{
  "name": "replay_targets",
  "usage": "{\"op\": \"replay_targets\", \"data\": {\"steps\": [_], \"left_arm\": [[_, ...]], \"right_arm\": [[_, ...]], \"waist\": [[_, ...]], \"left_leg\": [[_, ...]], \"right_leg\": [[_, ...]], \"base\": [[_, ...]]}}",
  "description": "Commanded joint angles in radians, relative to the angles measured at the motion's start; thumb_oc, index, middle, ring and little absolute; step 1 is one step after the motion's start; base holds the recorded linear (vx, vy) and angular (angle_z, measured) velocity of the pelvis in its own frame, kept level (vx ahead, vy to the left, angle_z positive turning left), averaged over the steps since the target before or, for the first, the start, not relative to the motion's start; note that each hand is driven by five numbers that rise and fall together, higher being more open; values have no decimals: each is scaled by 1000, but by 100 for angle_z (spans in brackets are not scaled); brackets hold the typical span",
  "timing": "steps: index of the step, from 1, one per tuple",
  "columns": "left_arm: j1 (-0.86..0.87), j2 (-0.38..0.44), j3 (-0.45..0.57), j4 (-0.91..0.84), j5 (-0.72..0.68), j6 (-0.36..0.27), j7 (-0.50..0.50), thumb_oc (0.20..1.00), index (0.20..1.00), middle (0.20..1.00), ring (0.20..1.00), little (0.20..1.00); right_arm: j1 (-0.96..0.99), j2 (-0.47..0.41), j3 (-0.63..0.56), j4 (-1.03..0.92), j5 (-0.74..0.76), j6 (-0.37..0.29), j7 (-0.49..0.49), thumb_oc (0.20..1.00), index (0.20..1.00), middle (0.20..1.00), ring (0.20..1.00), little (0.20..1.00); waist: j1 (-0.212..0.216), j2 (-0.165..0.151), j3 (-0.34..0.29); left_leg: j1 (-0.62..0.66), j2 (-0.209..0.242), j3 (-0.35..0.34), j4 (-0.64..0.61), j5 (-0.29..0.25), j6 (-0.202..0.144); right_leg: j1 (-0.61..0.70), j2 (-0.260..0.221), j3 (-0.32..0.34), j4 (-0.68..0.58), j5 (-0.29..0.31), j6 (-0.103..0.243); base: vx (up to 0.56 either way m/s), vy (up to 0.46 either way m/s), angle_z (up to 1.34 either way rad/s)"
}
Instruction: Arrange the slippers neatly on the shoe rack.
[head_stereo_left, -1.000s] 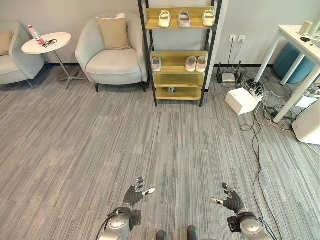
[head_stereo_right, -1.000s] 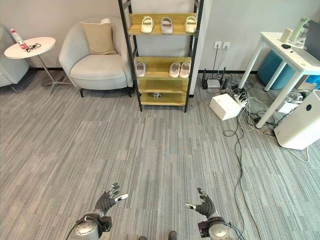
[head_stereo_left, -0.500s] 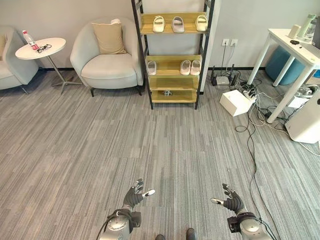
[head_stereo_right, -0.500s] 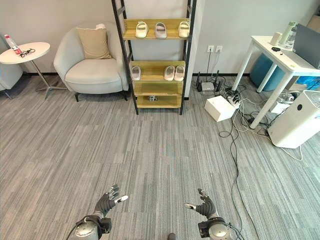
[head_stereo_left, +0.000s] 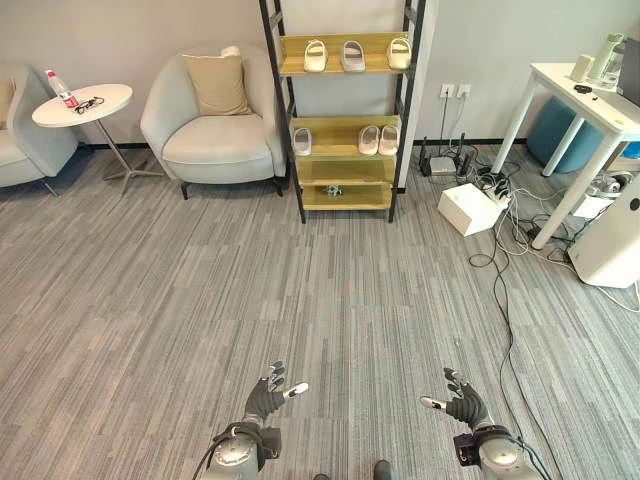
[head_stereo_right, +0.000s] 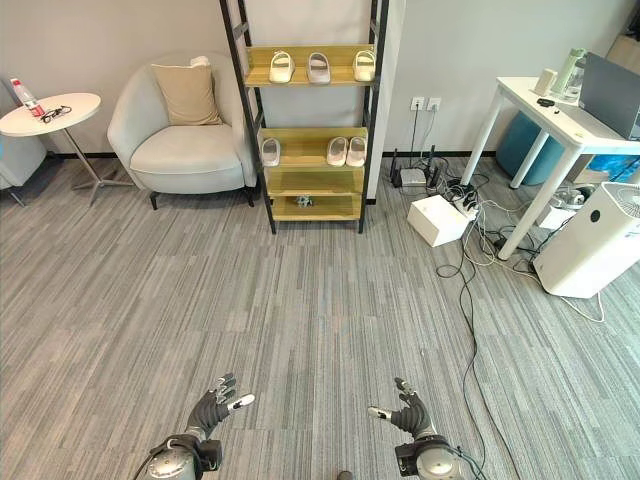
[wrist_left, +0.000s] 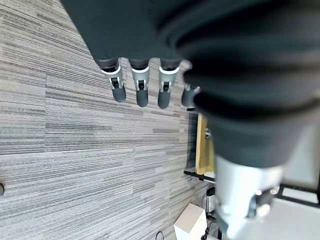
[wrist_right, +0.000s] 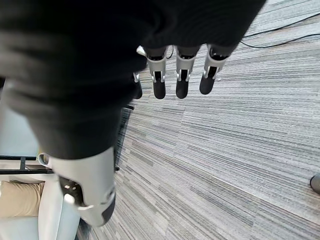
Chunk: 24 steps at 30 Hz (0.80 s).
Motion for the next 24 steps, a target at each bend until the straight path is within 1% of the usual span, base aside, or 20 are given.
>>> {"op": "replay_targets", "data": {"steps": [1, 3, 6, 8, 9, 11, 12, 13, 14, 15, 16, 17, 18, 19, 20, 21, 22, 23, 24], "left_arm": [[-47, 11, 32, 11, 6, -42, 21, 1000, 1000, 1000, 1000, 1000], [-53, 12, 35, 2, 1, -44, 29, 1000, 1000, 1000, 1000, 1000], [-70, 31, 38, -33, 1, -54, 44, 1000, 1000, 1000, 1000, 1000], [-78, 43, 43, -46, 7, -58, 49, 1000, 1000, 1000, 1000, 1000], [-78, 44, 43, -46, 7, -58, 49, 1000, 1000, 1000, 1000, 1000], [-85, 50, 52, -51, 21, -61, 52, 1000, 1000, 1000, 1000, 1000], [-98, 51, 63, -43, 15, -64, 60, 1000, 1000, 1000, 1000, 1000], [-102, 49, 69, -39, 14, -67, 65, 1000, 1000, 1000, 1000, 1000], [-104, 48, 72, -41, 12, -70, 65, 1000, 1000, 1000, 1000, 1000], [-109, 50, 73, -45, 8, -75, 65, 1000, 1000, 1000, 1000, 1000], [-115, 51, 72, -44, 4, -76, 67, 1000, 1000, 1000, 1000, 1000], [-119, 52, 80, -39, 5, -76, 67, 1000, 1000, 1000, 1000, 1000], [-118, 53, 84, -41, 4, -79, 68, 1000, 1000, 1000, 1000, 1000], [-117, 52, 84, -41, 4, -79, 68, 1000, 1000, 1000, 1000, 1000], [-115, 51, 87, -39, 6, -80, 65, 1000, 1000, 1000, 1000, 1000], [-115, 51, 87, -39, 6, -80, 65, 1000, 1000, 1000, 1000, 1000], [-109, 47, 95, -31, -2, -83, 67, 1000, 1000, 1000, 1000, 1000], [-108, 46, 95, -31, -2, -83, 67, 1000, 1000, 1000, 1000, 1000], [-101, 38, 102, -23, -18, -87, 73, 1000, 1000, 1000, 1000, 1000]], "right_arm": [[-35, 19, -13, -52, 33, -33, -1, 1000, 1000, 1000, 1000, 1000], [-47, 20, -13, -59, 34, -34, -7, 1000, 1000, 1000, 1000, 1000], [-72, 14, -22, -92, 36, -34, -25, 1000, 1000, 1000, 1000, 1000], [-76, 14, -32, -110, 32, -39, -34, 1000, 1000, 1000, 1000, 1000], [-76, 15, -32, -110, 31, -39, -34, 1000, 1000, 1000, 1000, 1000], [-82, 16, -41, -117, 29, -41, -35, 1000, 1000, 1000, 1000, 1000], [-81, 15, -49, -129, 24, -42, -37, 1000, 1000, 1000, 1000, 1000], [-79, 15, -54, -134, 22, -43, -38, 1000, 1000, 1000, 1000, 1000], [-76, 11, -56, -137, 21, -42, -38, 1000, 1000, 1000, 1000, 1000], [-80, 5, -57, -139, 21, -39, -39, 1000, 1000, 1000, 1000, 1000], [-87, 1, -57, -135, 19, -38, -42, 1000, 1000, 1000, 1000, 1000], [-84, 0, -58, -137, 13, -32, -41, 1000, 1000, 1000, 1000, 1000], [-77, -2, -60, -139, 10, -30, -38, 1000, 1000, 1000, 1000, 1000], [-76, -3, -60, -140, 10, -30, -38, 1000, 1000, 1000, 1000, 1000], [-66, -6, -63, -144, 5, -30, -33, 1000, 1000, 1000, 1000, 1000], [-66, -6, -63, -144, 5, -30, -33, 1000, 1000, 1000, 1000, 1000], [-54, -10, -64, -141, 8, -33, -31, 1000, 1000, 1000, 1000, 1000], [-53, -10, -64, -142, 8, -33, -30, 1000, 1000, 1000, 1000, 1000], [-34, -22, -65, -153, 14, -42, -27, 1000, 1000, 1000, 1000, 1000]], "waist": [[3, -38, 7], [6, -42, 16], [12, -48, 56], [13, -51, 76], [13, -52, 75], [8, -53, 94], [1, -44, 113], [0, -42, 117], [-3, -42, 117], [-7, -45, 123], [-14, -44, 134], [-24, -50, 135], [-33, -48, 135], [-33, -47, 135], [-38, -50, 129], [-39, -50, 129], [-44, -50, 117], [-46, -48, 116], [-52, -41, 106]], "left_leg": [[12, 6, -35, -8, -82, -13], [10, 3, -40, -8, -81, -8], [-29, -4, -49, 29, -90, 9], [-42, -10, -52, 42, -98, 20], [-44, -11, -51, 43, -98, 21], [-36, -15, -45, 42, -106, 34], [-19, -8, -45, 31, -112, 36], [-2, -5, -45, 20, -119, 32], [16, -6, -43, 10, -126, 29], [47, -11, -36, -1, -146, 21], [71, -5, -34, -3, -160, 14], [105, -2, -33, -6, -185, 3], [125, 4, -38, -6, -200, -4], [126, 6, -39, -7, -201, -4], [141, 5, -45, -6, -218, -8], [142, 6, -45, -6, -218, -8], [152, 16, -54, 8, -238, -10], [151, 18, -55, 10, -240, -11], [136, 41, -59, 88, -255, -25]], "right_leg": [[49, -66, -13, 2, -128, 75], [47, -70, -17, 11, -130, 77], [-43, -75, -17, 146, -159, 82], [-102, -75, -21, 248, -163, 101], [-106, -76, -20, 253, -165, 101], [-170, -87, -18, 378, -134, 138], [-234, -90, -15, 476, -104, 157], [-264, -102, -30, 476, -108, 148], [-263, -114, -47, 442, -109, 144], [-280, -134, -94, 338, -79, 129], [-285, -140, -124, 279, -60, 131], [-308, -149, -151, 197, -33, 137], [-314, -148, -148, 181, -23, 141], [-312, -147, -149, 180, -23, 141], [-300, -144, -142, 167, -23, 139], [-300, -144, -143, 166, -22, 139], [-294, -136, -140, 180, -19, 122], [-293, -135, -142, 181, -21, 121], [-271, -111, -142, 190, -44, 95]], "base": [[70, 86, 0], [34, 77, 0], [-53, 84, 0], [-46, 67, -7], [-15, 52, -6], [19, 84, 0], [109, 78, -8], [181, 31, -16], [313, -54, 5], [329, -104, 7], [446, -183, 8], [396, -180, -6], [313, -138, -2], [234, -102, 5], [118, -54, 4], [278, -145, 4], [169, -92, 9], [373, -251, 17], [286, -231, 31]]}}
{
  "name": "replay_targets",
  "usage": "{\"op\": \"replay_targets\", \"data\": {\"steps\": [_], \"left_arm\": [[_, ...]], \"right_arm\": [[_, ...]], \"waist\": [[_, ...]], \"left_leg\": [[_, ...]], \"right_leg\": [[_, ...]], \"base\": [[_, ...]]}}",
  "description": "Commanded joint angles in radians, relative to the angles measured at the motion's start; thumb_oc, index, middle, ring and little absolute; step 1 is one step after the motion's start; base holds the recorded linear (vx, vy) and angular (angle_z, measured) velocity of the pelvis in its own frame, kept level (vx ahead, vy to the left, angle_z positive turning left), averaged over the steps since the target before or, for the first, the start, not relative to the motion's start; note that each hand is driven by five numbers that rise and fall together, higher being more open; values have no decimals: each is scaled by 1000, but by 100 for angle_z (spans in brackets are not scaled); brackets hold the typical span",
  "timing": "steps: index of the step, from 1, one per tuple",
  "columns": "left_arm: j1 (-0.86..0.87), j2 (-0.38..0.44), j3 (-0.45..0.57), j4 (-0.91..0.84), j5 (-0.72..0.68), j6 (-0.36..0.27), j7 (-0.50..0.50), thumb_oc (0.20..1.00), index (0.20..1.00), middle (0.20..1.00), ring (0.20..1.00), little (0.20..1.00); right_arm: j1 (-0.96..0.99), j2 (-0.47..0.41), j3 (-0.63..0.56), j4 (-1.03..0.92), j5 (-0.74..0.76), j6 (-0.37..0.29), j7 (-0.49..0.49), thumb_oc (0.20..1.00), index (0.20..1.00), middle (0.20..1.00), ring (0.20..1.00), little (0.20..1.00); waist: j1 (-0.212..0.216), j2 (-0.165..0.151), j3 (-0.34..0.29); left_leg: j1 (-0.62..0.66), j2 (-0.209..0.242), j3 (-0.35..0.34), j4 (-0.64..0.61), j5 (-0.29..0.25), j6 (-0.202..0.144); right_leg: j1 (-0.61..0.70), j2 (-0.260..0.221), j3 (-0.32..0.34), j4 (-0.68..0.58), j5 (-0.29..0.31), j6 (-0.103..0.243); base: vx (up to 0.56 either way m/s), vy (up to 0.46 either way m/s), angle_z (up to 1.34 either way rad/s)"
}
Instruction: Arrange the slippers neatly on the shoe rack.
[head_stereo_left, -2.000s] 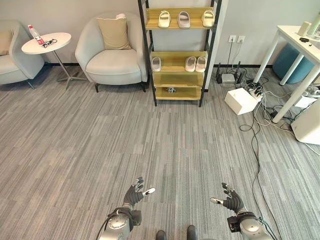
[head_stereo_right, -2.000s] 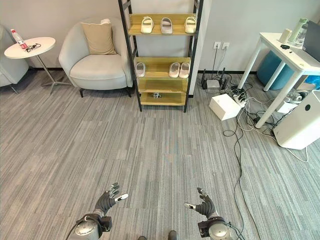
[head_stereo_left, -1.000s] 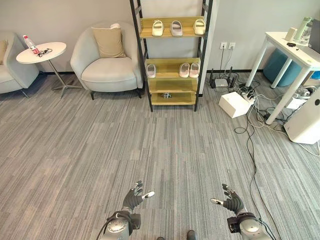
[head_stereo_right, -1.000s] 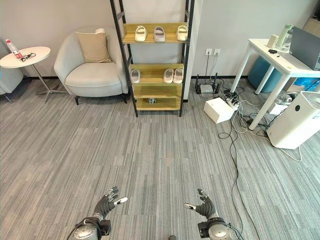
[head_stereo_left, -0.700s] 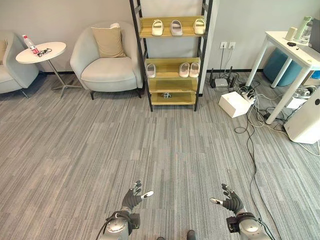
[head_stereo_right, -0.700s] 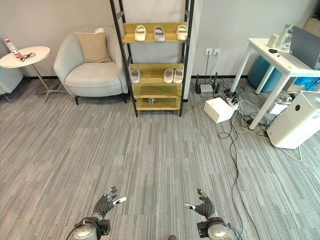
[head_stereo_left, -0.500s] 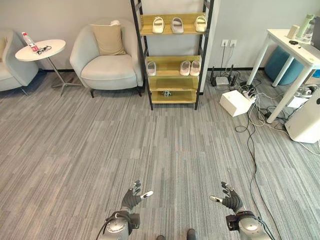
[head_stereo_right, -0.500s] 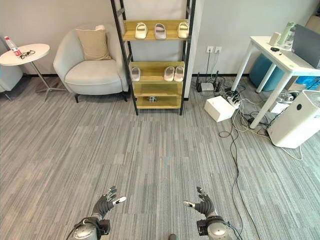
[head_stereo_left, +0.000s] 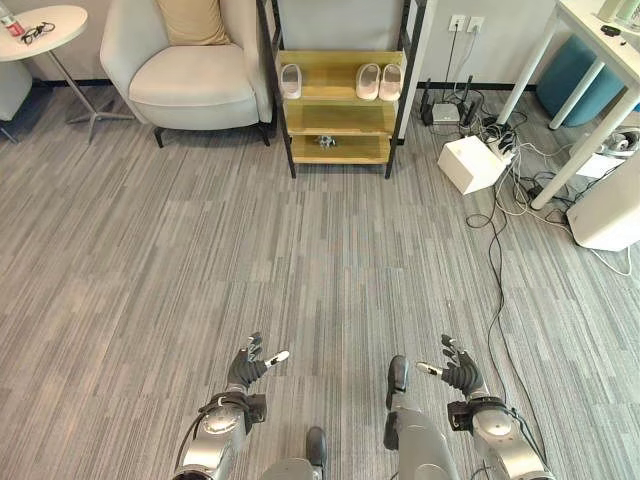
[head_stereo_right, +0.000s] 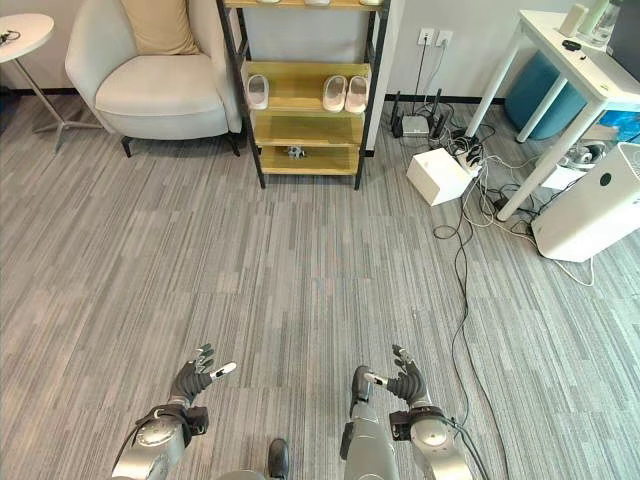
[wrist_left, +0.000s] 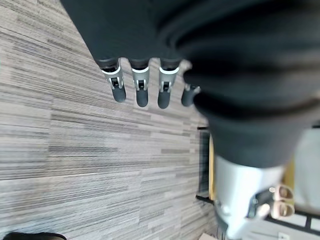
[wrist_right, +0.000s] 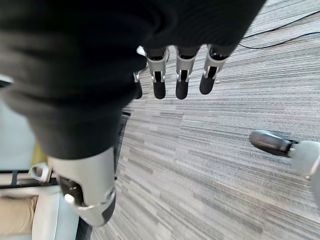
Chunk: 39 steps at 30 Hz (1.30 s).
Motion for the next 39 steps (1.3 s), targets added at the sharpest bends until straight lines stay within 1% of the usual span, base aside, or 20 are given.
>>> {"op": "replay_targets", "data": {"steps": [1, 3, 6, 7, 9, 11, 12, 13, 14, 15, 18, 21, 25, 29, 32, 34, 35, 36, 37, 39], "left_arm": [[-25, -10, 33, -50, -28, -64, 7, 1000, 1000, 1000, 1000, 1000], [-26, -14, 38, -55, -44, -64, 8, 1000, 1000, 1000, 1000, 1000], [-39, -12, 46, -63, -63, -71, 15, 1000, 1000, 1000, 1000, 1000], [-43, -11, 46, -67, -66, -72, 18, 1000, 1000, 1000, 1000, 1000], [-55, -9, 45, -66, -68, -72, 25, 1000, 1000, 1000, 1000, 1000], [-53, -7, 42, -70, -62, -70, 23, 1000, 1000, 1000, 1000, 1000], [-53, -7, 42, -70, -62, -70, 23, 1000, 1000, 1000, 1000, 1000], [-51, -7, 38, -74, -59, -69, 22, 1000, 1000, 1000, 1000, 1000], [-50, -5, 33, -75, -49, -65, 24, 1000, 1000, 1000, 1000, 1000], [-52, -5, 31, -80, -46, -65, 27, 1000, 1000, 1000, 1000, 1000], [-68, -2, 31, -70, -41, -67, 40, 1000, 1000, 1000, 1000, 1000], [-36, -3, 44, -75, -34, -67, 35, 1000, 1000, 1000, 1000, 1000], [-8, 8, 52, -80, -28, -64, 25, 1000, 1000, 1000, 1000, 1000], [1, 20, 53, -84, -18, -54, 16, 1000, 1000, 1000, 1000, 1000], [-7, 38, 50, -94, -2, -48, 8, 1000, 1000, 1000, 1000, 1000], [-9, 40, 49, -93, 1, -47, 7, 1000, 1000, 1000, 1000, 1000], [-12, 44, 47, -94, 11, -46, 5, 1000, 1000, 1000, 1000, 1000], [-16, 45, 45, -96, 11, -49, 5, 1000, 1000, 1000, 1000, 1000], [-16, 45, 45, -96, 11, -49, 5, 1000, 1000, 1000, 1000, 1000], [-20, 45, 38, -104, 13, -51, 0, 1000, 1000, 1000, 1000, 1000]], "right_arm": [[1, -45, -21, -80, 3, -46, -1, 1000, 1000, 1000, 1000, 1000], [9, -53, -18, -94, 5, -52, 5, 1000, 1000, 1000, 1000, 1000], [10, -67, -19, -97, 15, -58, 9, 1000, 1000, 1000, 1000, 1000], [11, -71, -20, -99, 17, -58, 8, 1000, 1000, 1000, 1000, 1000], [5, -74, -21, -93, 25, -60, 1, 1000, 1000, 1000, 1000, 1000], [3, -77, -23, -84, 32, -62, -1, 1000, 1000, 1000, 1000, 1000], [3, -77, -23, -84, 32, -62, -1, 1000, 1000, 1000, 1000, 1000], [0, -79, -22, -82, 34, -63, -2, 1000, 1000, 1000, 1000, 1000], [0, -79, -19, -72, 32, -65, -7, 1000, 1000, 1000, 1000, 1000], [-3, -80, -18, -66, 31, -64, -13, 1000, 1000, 1000, 1000, 1000], [-14, -71, -19, -49, 32, -60, -30, 1000, 1000, 1000, 1000, 1000], [8, -60, -22, -60, 16, -56, -14, 1000, 1000, 1000, 1000, 1000], [12, -36, -19, -60, 13, -48, 5, 1000, 1000, 1000, 1000, 1000], [11, -14, -10, -49, 8, -41, 20, 1000, 1000, 1000, 1000, 1000], [-5, -4, -3, -45, -1, -38, 26, 1000, 1000, 1000, 1000, 1000], [-5, 0, -2, -48, -2, -37, 27, 1000, 1000, 1000, 1000, 1000], [2, 5, -2, -54, -6, -35, 31, 1000, 1000, 1000, 1000, 1000], [3, 2, -5, -59, -6, -34, 31, 1000, 1000, 1000, 1000, 1000], [4, 2, -4, -59, -6, -34, 31, 1000, 1000, 1000, 1000, 1000], [-5, -3, -7, -57, -3, -34, 28, 1000, 1000, 1000, 1000, 1000]], "waist": [[-36, 22, -27], [-27, 22, -19], [-12, 10, 5], [-7, 2, 13], [6, -17, 29], [22, -26, 35], [23, -26, 36], [30, -27, 37], [44, -8, 33], [52, -1, 37], [72, -6, 41], [68, 5, -1], [78, -23, -47], [83, -41, -68], [77, -37, -60], [76, -32, -57], [65, -17, -51], [51, -5, -43], [49, -4, -41], [37, 2, -33]], "left_leg": [[61, 65, -47, 154, -146, -38], [-2, 66, -50, 290, -93, -56], [-126, 60, -83, 505, 23, -80], [-165, 61, -82, 544, 27, -79], [-259, 57, -66, 557, -8, -65], [-315, 50, -49, 467, -41, -48], [-314, 50, -48, 466, -42, -48], [-333, 53, -44, 407, -31, -49], [-372, 92, -37, 255, 78, -70], [-382, 111, -23, 181, 130, -78], [-404, 127, -11, 32, 182, -92], [-354, 136, 4, -7, 220, -95], [-303, 102, 33, 19, 191, -67], [-286, 61, 44, 55, 130, -30], [-252, 39, 58, 62, 91, 1], [-238, 38, 58, 60, 84, 7], [-196, 40, 54, 46, 66, 12], [-156, 39, 49, 32, 49, 9], [-152, 39, 47, 31, 49, 9], [-116, 43, 44, 20, 28, 4]], "right_leg": [[101, 94, -7, -14, -2, -28], [135, 115, 2, -21, -26, -55], [173, 137, 16, -29, -61, -95], [182, 136, 21, -30, -74, -101], [214, 126, 26, -40, -96, -104], [248, 125, 33, -54, -115, -101], [249, 126, 34, -54, -115, -101], [267, 129, 38, -61, -125, -100], [305, 153, 38, -74, -144, -98], [328, 160, 34, -78, -154, -100], [389, 165, 40, -95, -175, -89], [431, 166, 56, -110, -182, -72], [471, 111, 89, -120, -177, -39], [440, 75, 104, -19, -163, 0], [360, 52, 100, 157, -68, 45], [329, 49, 98, 215, -51, 49], [268, 49, 76, 263, -24, 40], [232, 43, 43, 228, -54, 20], [237, 43, 41, 227, -56, 19], [211, 42, 6, 123, -67, 2]], "base": [[372, -309, 51], [210, -204, 42], [164, -176, -23], [171, -150, -31], [203, -102, -6], [215, -27, 14], [186, 9, 5], [268, 55, -13], [365, 80, -22], [370, 94, -17], [288, 90, -19], [311, 164, -50], [357, 256, -41], [216, 218, 26], [108, 164, 28], [124, 108, 7], [326, 133, -8], [291, 89, 10], [250, 9, 3], [218, -51, 15]]}}
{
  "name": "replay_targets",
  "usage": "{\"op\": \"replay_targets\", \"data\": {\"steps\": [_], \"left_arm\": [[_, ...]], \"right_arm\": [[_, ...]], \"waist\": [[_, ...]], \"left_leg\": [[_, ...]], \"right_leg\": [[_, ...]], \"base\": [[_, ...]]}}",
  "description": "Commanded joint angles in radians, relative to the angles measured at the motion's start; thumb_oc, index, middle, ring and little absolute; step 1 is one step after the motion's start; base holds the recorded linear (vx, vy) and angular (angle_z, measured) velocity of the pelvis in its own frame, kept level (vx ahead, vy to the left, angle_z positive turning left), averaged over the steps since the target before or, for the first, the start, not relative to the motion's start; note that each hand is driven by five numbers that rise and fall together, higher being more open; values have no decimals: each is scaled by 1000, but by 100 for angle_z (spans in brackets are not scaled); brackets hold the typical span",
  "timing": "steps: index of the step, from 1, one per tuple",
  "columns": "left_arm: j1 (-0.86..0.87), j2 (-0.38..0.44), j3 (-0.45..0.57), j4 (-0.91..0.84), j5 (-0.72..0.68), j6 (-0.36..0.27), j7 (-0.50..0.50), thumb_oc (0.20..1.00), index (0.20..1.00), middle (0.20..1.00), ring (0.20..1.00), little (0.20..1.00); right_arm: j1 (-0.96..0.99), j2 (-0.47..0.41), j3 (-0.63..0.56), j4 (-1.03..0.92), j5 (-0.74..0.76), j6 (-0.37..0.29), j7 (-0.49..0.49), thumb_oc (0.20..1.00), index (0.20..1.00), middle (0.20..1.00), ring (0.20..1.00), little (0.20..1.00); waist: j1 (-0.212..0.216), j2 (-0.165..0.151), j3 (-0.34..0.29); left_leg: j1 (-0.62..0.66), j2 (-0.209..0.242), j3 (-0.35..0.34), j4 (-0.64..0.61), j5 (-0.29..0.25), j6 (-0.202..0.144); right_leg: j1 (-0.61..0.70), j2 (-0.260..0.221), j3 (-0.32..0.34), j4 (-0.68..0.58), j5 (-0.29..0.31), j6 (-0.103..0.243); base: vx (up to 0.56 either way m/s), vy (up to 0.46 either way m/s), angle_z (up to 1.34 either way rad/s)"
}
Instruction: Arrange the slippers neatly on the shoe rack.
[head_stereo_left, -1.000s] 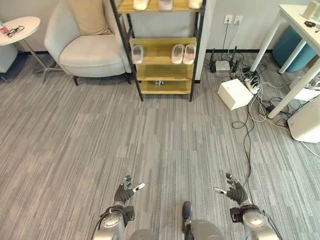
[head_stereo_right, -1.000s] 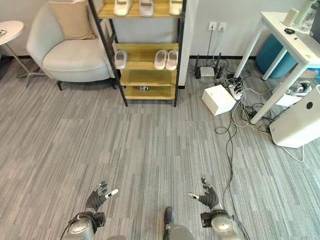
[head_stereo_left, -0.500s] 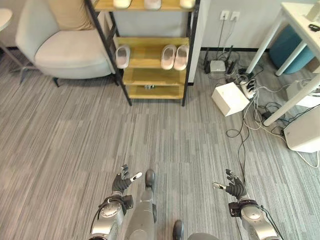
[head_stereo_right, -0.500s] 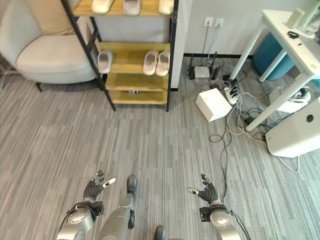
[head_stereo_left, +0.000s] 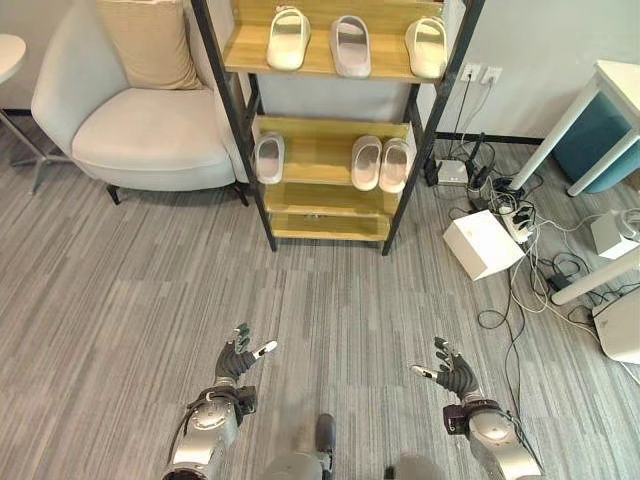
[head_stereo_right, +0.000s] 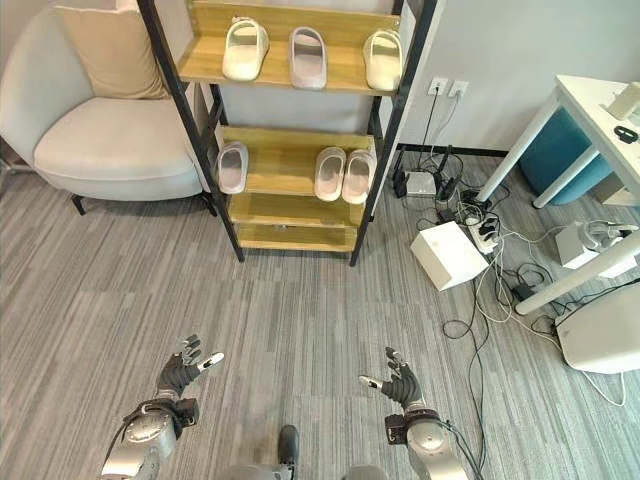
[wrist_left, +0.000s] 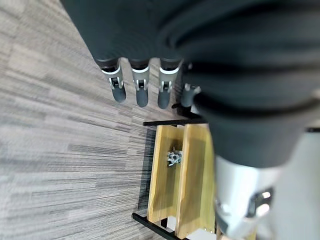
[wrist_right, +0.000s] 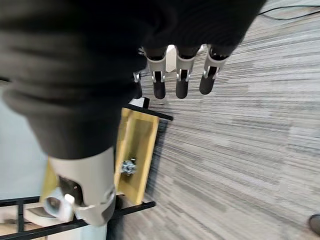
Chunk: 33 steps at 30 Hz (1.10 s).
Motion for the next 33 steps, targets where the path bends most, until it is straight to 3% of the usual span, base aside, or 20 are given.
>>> {"op": "replay_targets", "data": {"steps": [1, 2, 4, 6, 9, 11, 13, 14, 15, 16, 18, 20, 21, 24, 26, 29, 33], "left_arm": [[0, 19, 3, -72, 44, -38, -11, 1000, 1000, 1000, 1000, 1000], [-10, 17, 4, -68, 46, -34, -10, 1000, 1000, 1000, 1000, 1000], [-14, 14, 4, -69, 51, -39, -7, 1000, 1000, 1000, 1000, 1000], [-9, 11, 11, -70, 55, -43, -14, 1000, 1000, 1000, 1000, 1000], [1, -4, 13, -58, 42, -43, -11, 1000, 1000, 1000, 1000, 1000], [-10, -12, 10, -45, 14, -43, -6, 1000, 1000, 1000, 1000, 1000], [-21, -12, 12, -36, 5, -46, 2, 1000, 1000, 1000, 1000, 1000], [-27, -12, 14, -27, 3, -45, 5, 1000, 1000, 1000, 1000, 1000], [-22, -10, 17, -26, 10, -44, 7, 1000, 1000, 1000, 1000, 1000], [-16, -12, 12, -28, 16, -40, 8, 1000, 1000, 1000, 1000, 1000], [-26, -10, 9, -17, 20, -37, 22, 1000, 1000, 1000, 1000, 1000], [-15, -11, 21, -21, 17, -42, 25, 1000, 1000, 1000, 1000, 1000], [-3, -11, 20, -23, 21, -39, 19, 1000, 1000, 1000, 1000, 1000], [16, 13, 13, -40, 26, -31, -1, 1000, 1000, 1000, 1000, 1000], [12, 22, 10, -44, 33, -31, 0, 1000, 1000, 1000, 1000, 1000], [2, 33, 15, -44, 40, -28, 1, 1000, 1000, 1000, 1000, 1000], [-5, 33, 17, -46, 37, -33, 1, 1000, 1000, 1000, 1000, 1000]], "right_arm": [[-25, -21, -14, -14, -11, -26, -7, 1000, 1000, 1000, 1000, 1000], [-32, -21, -16, -10, -11, -23, -13, 1000, 1000, 1000, 1000, 1000], [-30, -21, -17, -10, -16, -19, -12, 1000, 1000, 1000, 1000, 1000], [-19, -25, -21, -19, -21, -19, -8, 1000, 1000, 1000, 1000, 1000], [-8, -29, -26, -14, -11, -28, -5, 1000, 1000, 1000, 1000, 1000], [-2, -53, -32, -18, 20, -50, -6, 1000, 1000, 1000, 1000, 1000], [-6, -67, -37, -14, 27, -50, -8, 1000, 1000, 1000, 1000, 1000], [-3, -71, -43, -10, 34, -47, -9, 1000, 1000, 1000, 1000, 1000], [2, -78, -53, -7, 39, -50, -10, 1000, 1000, 1000, 1000, 1000], [2, -81, -60, 5, 42, -49, -17, 1000, 1000, 1000, 1000, 1000], [0, -79, -68, 23, 50, -44, -37, 1000, 1000, 1000, 1000, 1000], [8, -76, -71, 19, 45, -41, -31, 1000, 1000, 1000, 1000, 1000], [15, -69, -71, 16, 33, -36, -22, 1000, 1000, 1000, 1000, 1000], [2, -28, -57, 38, 34, -26, 2, 1000, 1000, 1000, 1000, 1000], [-4, -25, -51, 39, 32, -25, 4, 1000, 1000, 1000, 1000, 1000], [-5, -10, -44, 40, 26, -18, 7, 1000, 1000, 1000, 1000, 1000], [-2, -7, -44, 40, 27, -20, 7, 1000, 1000, 1000, 1000, 1000]], "waist": [[-6, -17, 17], [-16, -25, 25], [-30, -25, 30], [-34, -34, 19], [-41, -32, -5], [-37, -33, 6], [-23, -44, 24], [-18, -55, 28], [-11, -60, 26], [-1, -47, 24], [14, -35, 28], [15, -27, 15], [19, -28, -6], [36, -69, -35], [38, -75, -33], [35, -64, -29], [19, -47, -26]], "left_leg": [[42, 114, 58, 16, -123, -76], [74, 112, 55, 16, -144, -86], [107, 120, 46, 13, -164, -97], [130, 115, 34, 17, -193, -101], [155, 142, 23, 55, -223, -119], [51, 154, -19, 337, -175, -153], [-21, 146, -47, 453, -125, -162], [-79, 145, -36, 448, -137, -156], [-92, 157, -7, 353, -162, -148], [-118, 198, 0, 210, -81, -160], [-177, 249, 18, 34, 29, -184], [-165, 265, 47, -3, 36, -191], [-148, 254, 52, 20, 58, -186], [-148, 183, 71, 125, -46, -130], [-147, 169, 76, 133, -61, -119], [-123, 149, 77, 118, -81, -94], [-76, 140, 66, 77, -81, -92]], "right_leg": [[70, 11, -52, -329, 232, -14], [34, 5, -68, -434, 275, -4], [18, 10, -65, -499, 307, 9], [37, 10, -52, -536, 319, 11], [67, 27, -42, -520, 313, -16], [122, 63, -35, -512, 266, -72], [148, 67, -33, -511, 240, -94], [173, 61, -35, -518, 223, -96], [205, 59, -32, -532, 208, -87], [235, 70, -34, -546, 188, -81], [289, 78, -40, -562, 151, -75], [308, 78, -39, -558, 142, -63], [336, 54, -32, -551, 140, -47], [311, -27, -4, -473, 170, 0], [295, -40, -1, -436, 198, 12], [218, -39, 14, -319, 240, 23], [175, 3, 21, -348, 210, 4]], "base": [[354, -144, 0], [318, -148, -11], [309, -170, -9], [308, -199, 13], [251, -193, 53], [286, -331, 36], [192, -163, -5], [318, -29, -7], [426, 93, 8], [409, 170, 15], [364, 207, 1], [413, 321, -29], [559, 505, -68], [419, 487, -39], [123, 211, 22], [68, 158, 42], [79, 60, 30]]}}
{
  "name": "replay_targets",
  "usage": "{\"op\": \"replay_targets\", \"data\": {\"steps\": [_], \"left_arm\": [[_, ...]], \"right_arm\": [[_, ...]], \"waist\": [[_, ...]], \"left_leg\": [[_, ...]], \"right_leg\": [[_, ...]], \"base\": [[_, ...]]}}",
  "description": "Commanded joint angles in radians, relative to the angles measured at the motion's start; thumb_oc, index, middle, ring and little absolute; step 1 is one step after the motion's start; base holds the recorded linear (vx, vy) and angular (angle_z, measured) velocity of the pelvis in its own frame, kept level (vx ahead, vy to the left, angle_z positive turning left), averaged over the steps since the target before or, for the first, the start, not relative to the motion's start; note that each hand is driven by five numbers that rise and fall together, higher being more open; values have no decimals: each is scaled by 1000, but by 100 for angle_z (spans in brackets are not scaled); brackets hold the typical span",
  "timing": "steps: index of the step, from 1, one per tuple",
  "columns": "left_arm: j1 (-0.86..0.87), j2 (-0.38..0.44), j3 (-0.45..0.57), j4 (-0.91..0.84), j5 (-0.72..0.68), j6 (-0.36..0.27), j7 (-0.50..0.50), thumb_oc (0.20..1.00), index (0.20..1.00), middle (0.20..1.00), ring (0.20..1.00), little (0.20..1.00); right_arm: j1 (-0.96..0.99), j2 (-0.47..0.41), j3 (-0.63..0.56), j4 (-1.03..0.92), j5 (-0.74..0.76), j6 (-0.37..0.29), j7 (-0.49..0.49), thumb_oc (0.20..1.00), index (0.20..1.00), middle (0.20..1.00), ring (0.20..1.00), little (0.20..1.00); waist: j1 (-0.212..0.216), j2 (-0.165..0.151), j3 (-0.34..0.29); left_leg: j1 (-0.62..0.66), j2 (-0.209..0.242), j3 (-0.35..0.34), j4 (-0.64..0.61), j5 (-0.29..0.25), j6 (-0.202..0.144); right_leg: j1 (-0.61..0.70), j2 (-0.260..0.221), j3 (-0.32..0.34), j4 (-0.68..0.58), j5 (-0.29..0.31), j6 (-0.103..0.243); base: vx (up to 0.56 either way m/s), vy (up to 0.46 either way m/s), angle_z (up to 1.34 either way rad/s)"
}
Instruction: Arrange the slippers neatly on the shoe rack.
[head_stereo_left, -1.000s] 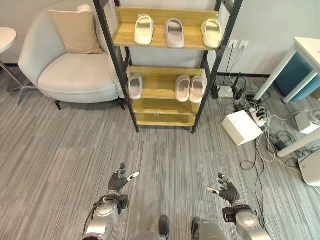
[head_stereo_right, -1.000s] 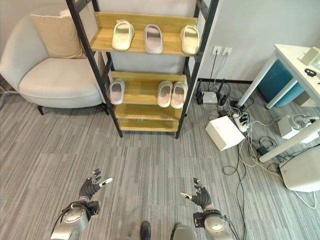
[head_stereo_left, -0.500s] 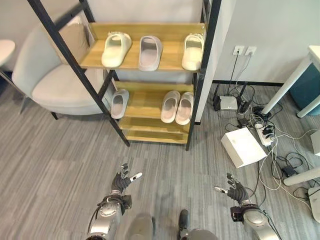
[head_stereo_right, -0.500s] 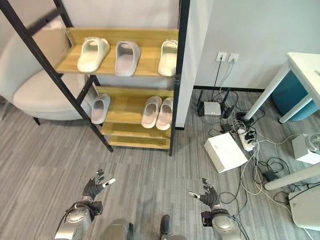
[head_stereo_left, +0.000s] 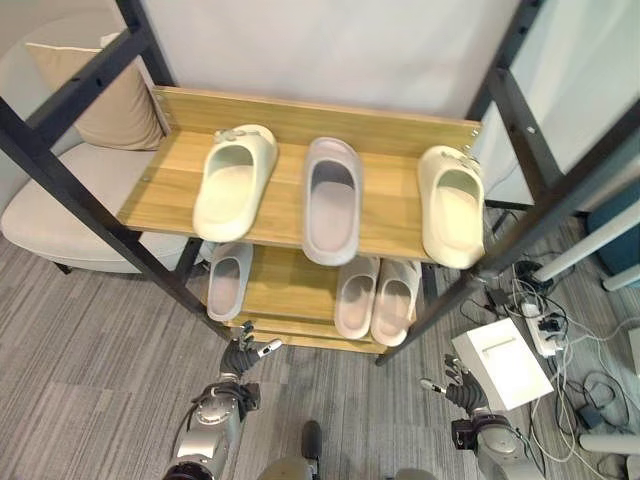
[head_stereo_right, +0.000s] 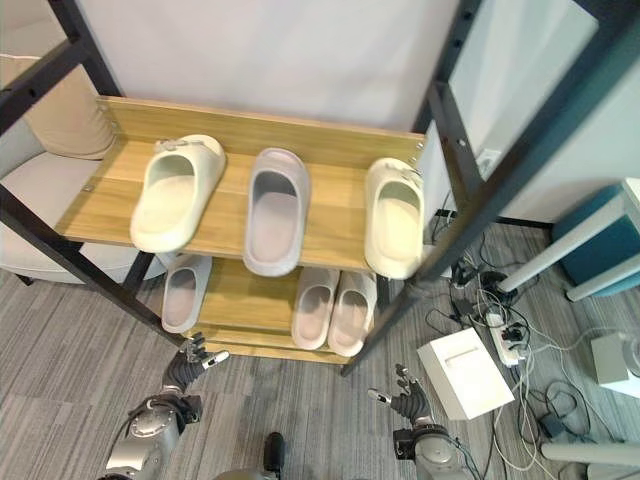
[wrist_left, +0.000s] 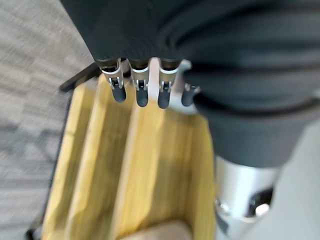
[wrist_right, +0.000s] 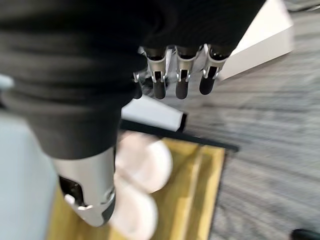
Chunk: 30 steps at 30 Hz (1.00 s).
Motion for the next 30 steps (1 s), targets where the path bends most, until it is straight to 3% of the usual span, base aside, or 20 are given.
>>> {"op": "replay_targets", "data": {"steps": [1, 8, 15, 18, 21, 23, 25, 26, 28, 30], "left_arm": [[28, 15, 17, -83, 8, -35, 3, 1000, 1000, 1000, 1000, 1000], [48, -4, 28, -77, -5, -38, -12, 1000, 1000, 1000, 1000, 1000], [46, -10, 10, -78, -3, -35, -15, 1000, 1000, 1000, 1000, 1000], [17, -9, 10, -85, -19, -47, -13, 1000, 1000, 1000, 1000, 1000], [22, -10, 7, -85, -24, -51, -13, 1000, 1000, 1000, 1000, 1000], [32, -13, 2, -83, -27, -53, -12, 1000, 1000, 1000, 1000, 1000], [34, -19, -8, -81, -26, -52, -11, 1000, 1000, 1000, 1000, 1000], [32, -23, -15, -82, -21, -47, -18, 1000, 1000, 1000, 1000, 1000], [38, -29, -23, -85, -16, -46, -24, 1000, 1000, 1000, 1000, 1000], [48, -28, -41, -91, -4, -44, -39, 1000, 1000, 1000, 1000, 1000]], "right_arm": [[-5, -23, -3, -41, -3, -25, -7, 1000, 1000, 1000, 1000, 1000], [7, -39, -3, -51, -6, -33, -3, 1000, 1000, 1000, 1000, 1000], [12, -54, -9, -67, -4, -39, -2, 1000, 1000, 1000, 1000, 1000], [-10, -82, -9, -61, -2, -43, -4, 1000, 1000, 1000, 1000, 1000], [-19, -104, -17, -62, 2, -46, 1, 1000, 1000, 1000, 1000, 1000], [-19, -112, -22, -58, 6, -47, 4, 1000, 1000, 1000, 1000, 1000], [-9, -114, -24, -59, 6, -46, 3, 1000, 1000, 1000, 1000, 1000], [-1, -112, -39, -50, 6, -41, 9, 1000, 1000, 1000, 1000, 1000], [8, -108, -52, -53, 8, -38, 12, 1000, 1000, 1000, 1000, 1000], [12, -90, -53, -54, 5, -30, 15, 1000, 1000, 1000, 1000, 1000]], "waist": [[9, -12, 16], [12, -15, 4], [8, -11, 17], [21, -18, 46], [14, -20, 32], [5, 2, 7], [-5, 18, -1], [-22, 38, -19], [-28, 47, -22], [-33, 41, -21]], "left_leg": [[-39, 93, 39, 28, -81, -127], [6, 97, 38, 1, -70, -143], [-43, 109, 2, 61, -41, -172], [-112, 86, -93, 169, -53, -204], [-60, 145, -131, 171, -75, -215], [-6, 214, -172, 124, -51, -233], [8, 238, -188, 87, -32, -241], [48, 247, -172, -5, -48, -241], [66, 240, -157, -35, -53, -242], [87, 191, -145, -48, -92, -222]], "right_leg": [[81, 48, 1, -205, 169, -25], [175, 74, -9, -355, 152, -45], [194, 104, -10, -390, 139, -79], [166, 95, -6, -372, 153, -98], [152, 64, -9, -372, 172, -86], [135, 48, -7, -370, 172, -71], [133, 44, -9, -368, 168, -64], [133, 28, -16, -363, 169, -44], [133, 15, -19, -361, 178, -33], [109, -34, -2, -355, 226, -5]], "base": [[66, -11, 43], [19, -68, 44], [-89, -90, -4], [-215, 11, 7], [-83, 168, -21], [-5, 223, -24], [-7, 266, -28], [-5, 325, -25], [-35, 318, 21], [-90, 430, 33]]}}
